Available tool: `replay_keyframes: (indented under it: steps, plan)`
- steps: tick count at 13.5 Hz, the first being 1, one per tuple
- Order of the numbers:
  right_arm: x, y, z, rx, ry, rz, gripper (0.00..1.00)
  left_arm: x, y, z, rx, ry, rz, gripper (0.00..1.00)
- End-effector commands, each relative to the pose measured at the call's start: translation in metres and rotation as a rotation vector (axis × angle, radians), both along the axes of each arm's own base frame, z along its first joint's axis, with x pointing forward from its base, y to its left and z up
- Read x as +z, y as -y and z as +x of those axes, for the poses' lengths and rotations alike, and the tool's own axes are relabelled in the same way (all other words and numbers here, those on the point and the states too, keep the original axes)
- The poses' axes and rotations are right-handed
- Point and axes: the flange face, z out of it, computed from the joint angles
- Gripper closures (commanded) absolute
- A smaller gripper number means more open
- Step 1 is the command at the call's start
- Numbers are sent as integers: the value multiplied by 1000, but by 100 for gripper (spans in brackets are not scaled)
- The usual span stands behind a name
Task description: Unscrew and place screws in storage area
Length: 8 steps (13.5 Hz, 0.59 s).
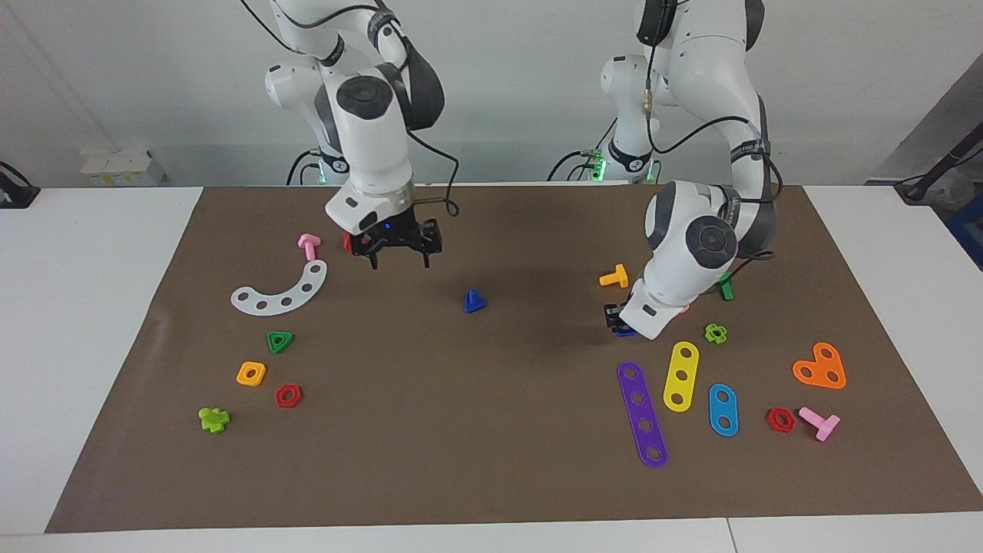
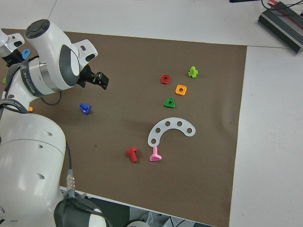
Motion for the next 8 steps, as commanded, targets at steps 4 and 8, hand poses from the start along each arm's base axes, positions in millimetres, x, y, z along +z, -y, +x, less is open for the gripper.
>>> replay_keyframes:
  steps: [4,8]
  plan:
    - [-69,-73,0,-28,36,29,1,-12,-25,-33,-99,24,-31,30]
    - [-93,-94,-8,-6,29,29,9,-5,-42,-19,-85,53,-38,0]
